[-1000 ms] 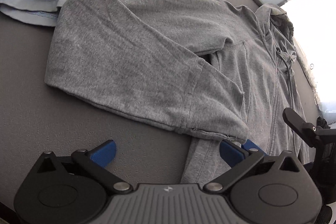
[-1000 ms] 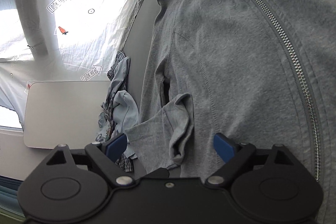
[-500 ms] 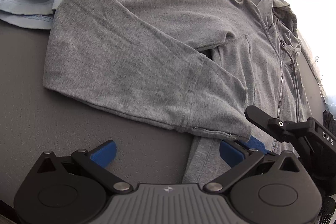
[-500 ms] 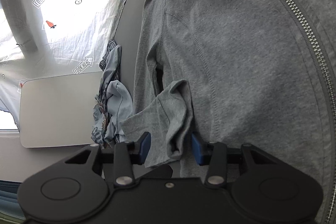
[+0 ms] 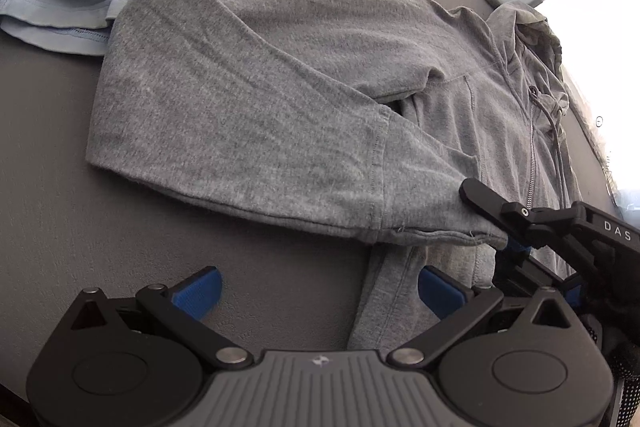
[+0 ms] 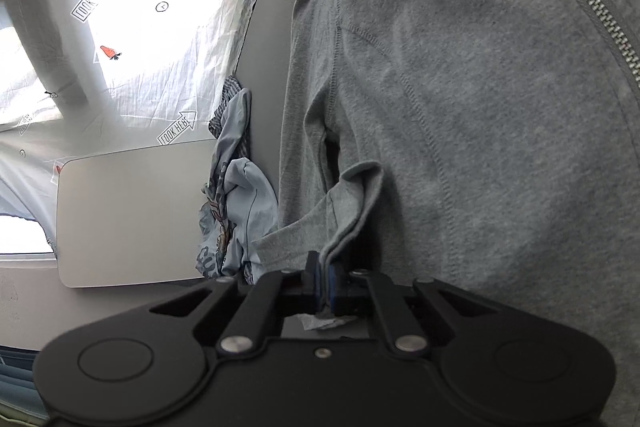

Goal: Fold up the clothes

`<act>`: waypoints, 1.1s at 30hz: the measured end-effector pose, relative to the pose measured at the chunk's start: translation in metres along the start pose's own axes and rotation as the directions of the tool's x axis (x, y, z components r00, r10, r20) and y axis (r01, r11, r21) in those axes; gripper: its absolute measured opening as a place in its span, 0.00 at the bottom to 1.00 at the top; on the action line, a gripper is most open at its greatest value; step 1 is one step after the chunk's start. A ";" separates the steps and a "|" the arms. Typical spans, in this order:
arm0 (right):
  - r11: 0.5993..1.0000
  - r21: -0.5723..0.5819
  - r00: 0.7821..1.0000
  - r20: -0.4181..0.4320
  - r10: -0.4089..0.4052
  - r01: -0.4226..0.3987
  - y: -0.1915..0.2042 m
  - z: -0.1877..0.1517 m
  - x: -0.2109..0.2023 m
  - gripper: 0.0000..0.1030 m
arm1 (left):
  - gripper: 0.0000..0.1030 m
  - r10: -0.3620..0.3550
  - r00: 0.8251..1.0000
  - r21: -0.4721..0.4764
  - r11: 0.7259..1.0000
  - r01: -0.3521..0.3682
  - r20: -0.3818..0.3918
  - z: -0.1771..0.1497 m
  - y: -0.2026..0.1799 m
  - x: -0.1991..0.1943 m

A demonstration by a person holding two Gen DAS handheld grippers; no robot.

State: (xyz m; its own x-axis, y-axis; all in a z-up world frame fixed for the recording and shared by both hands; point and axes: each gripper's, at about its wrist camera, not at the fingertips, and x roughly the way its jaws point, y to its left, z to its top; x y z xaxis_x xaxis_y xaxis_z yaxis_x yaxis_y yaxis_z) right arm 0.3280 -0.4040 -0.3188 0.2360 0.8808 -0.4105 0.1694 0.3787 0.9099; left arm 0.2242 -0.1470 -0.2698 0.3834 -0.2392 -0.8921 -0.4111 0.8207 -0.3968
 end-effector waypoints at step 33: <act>0.999 0.001 0.763 0.646 -0.034 0.043 -0.049 0.148 -0.301 0.03 | 1.00 0.342 0.934 0.000 0.939 -0.344 0.104 -0.015 -0.047 0.020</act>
State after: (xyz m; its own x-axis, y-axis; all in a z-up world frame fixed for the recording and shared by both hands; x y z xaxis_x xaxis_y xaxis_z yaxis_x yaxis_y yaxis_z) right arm 0.3900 -0.7300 -0.2488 0.7923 0.4755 -0.3823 0.1804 0.4160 0.8913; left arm 0.2386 -0.1980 -0.2723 0.3038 0.1113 -0.9462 -0.5182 0.8527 -0.0660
